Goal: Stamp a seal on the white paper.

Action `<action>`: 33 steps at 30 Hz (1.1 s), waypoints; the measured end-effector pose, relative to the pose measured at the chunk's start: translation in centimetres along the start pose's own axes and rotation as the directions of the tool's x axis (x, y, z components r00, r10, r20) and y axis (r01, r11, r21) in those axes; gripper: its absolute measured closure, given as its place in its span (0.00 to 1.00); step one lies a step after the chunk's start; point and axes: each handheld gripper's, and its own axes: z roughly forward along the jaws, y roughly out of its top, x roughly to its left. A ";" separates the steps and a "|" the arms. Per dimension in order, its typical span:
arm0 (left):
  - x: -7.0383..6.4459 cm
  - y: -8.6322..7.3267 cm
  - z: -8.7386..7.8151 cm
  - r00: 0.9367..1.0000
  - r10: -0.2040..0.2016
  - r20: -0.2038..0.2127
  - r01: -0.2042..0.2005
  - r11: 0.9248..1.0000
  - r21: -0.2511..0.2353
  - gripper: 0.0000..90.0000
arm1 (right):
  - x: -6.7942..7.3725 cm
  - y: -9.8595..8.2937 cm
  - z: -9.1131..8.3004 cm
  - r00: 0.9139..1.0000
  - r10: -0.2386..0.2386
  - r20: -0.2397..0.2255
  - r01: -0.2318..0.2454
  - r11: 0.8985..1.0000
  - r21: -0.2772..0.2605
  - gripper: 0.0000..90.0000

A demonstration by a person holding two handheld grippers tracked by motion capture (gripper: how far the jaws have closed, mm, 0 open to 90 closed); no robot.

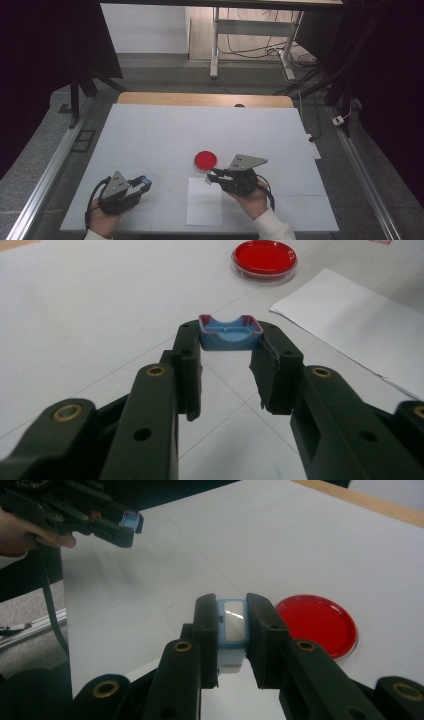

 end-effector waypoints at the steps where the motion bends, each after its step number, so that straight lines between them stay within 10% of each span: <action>1: 0.0 0.0 0.0 1.000 -0.001 0.000 0.001 1.000 0.001 0.72 | 0.0 0.0 0.0 1.000 -0.004 0.000 0.004 1.000 0.010 0.84; 33: 0.0 0.0 0.0 1.000 0.002 0.003 -0.002 1.000 0.003 0.72 | 1.7 -0.8 2.0 0.994 -0.101 -0.033 0.105 0.982 0.156 0.84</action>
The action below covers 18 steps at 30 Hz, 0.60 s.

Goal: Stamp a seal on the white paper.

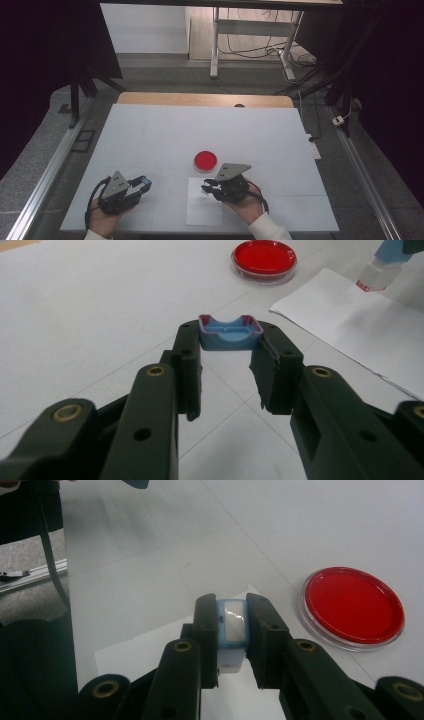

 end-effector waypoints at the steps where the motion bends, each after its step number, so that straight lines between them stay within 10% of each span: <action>1: 0.0 0.0 0.0 1.000 0.000 0.000 0.000 1.000 0.000 0.72 | 0.0 0.0 0.1 1.000 -0.001 -0.001 0.001 1.000 0.001 0.84; 18: 0.0 0.0 0.0 1.000 0.002 0.002 -0.002 1.000 0.001 0.72 | 0.2 -0.6 1.1 1.000 -0.017 0.003 0.017 0.999 0.033 0.84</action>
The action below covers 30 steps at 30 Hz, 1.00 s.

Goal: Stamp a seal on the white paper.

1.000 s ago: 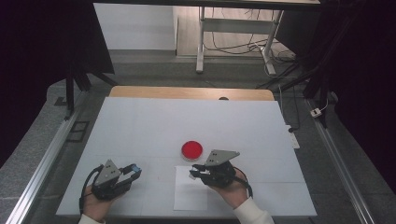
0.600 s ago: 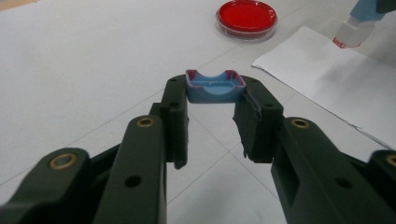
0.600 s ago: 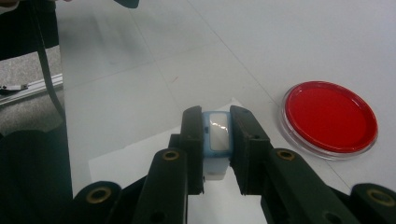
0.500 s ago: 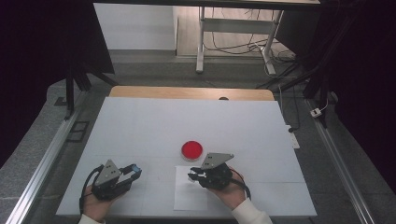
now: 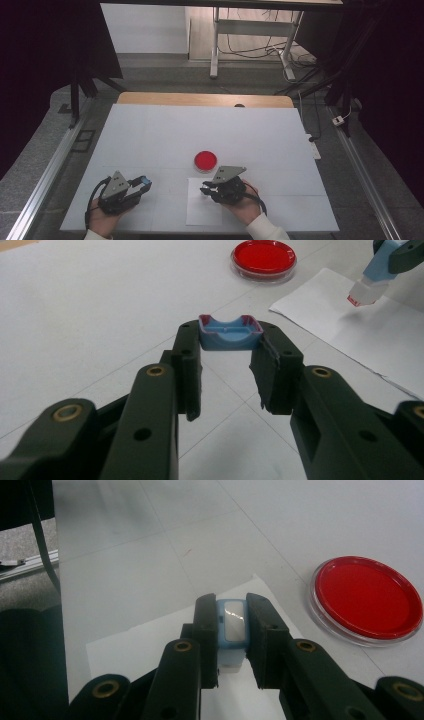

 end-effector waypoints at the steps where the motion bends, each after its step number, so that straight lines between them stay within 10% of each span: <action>1: 0.0 0.0 0.0 1.000 0.000 0.000 0.000 1.000 0.000 0.72 | 0.0 0.0 0.1 1.000 -0.002 0.001 0.002 1.000 0.001 0.84; 30: 0.0 0.0 0.0 1.000 -0.002 0.001 0.002 1.000 0.001 0.72 | 0.1 -0.5 0.9 1.000 -0.024 0.011 0.024 0.999 0.034 0.84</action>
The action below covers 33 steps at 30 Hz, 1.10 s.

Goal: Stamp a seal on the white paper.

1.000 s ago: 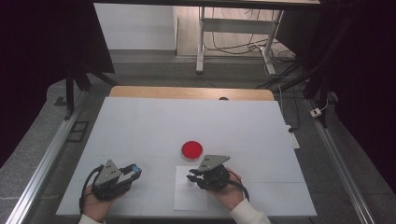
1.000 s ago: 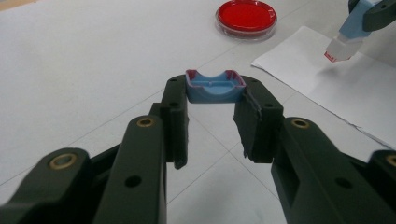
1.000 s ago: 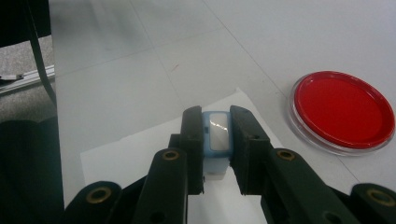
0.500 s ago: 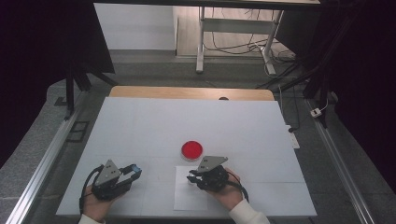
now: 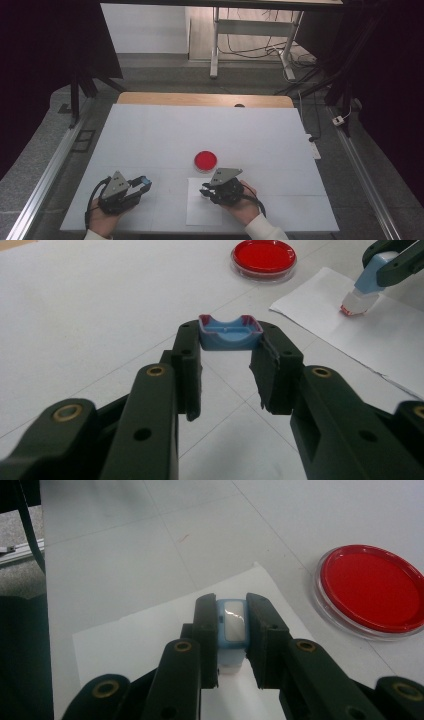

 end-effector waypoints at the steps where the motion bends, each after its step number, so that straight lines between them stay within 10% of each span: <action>1: 0.0 0.0 0.0 1.000 0.000 0.000 0.000 1.000 0.000 0.72 | 0.0 0.0 0.0 1.000 -0.001 0.002 0.001 1.000 0.002 0.84; 33: 0.0 0.0 0.0 1.000 0.001 -0.001 -0.001 1.000 0.000 0.72 | 0.3 -0.1 0.4 1.000 -0.018 0.017 0.018 1.000 0.018 0.84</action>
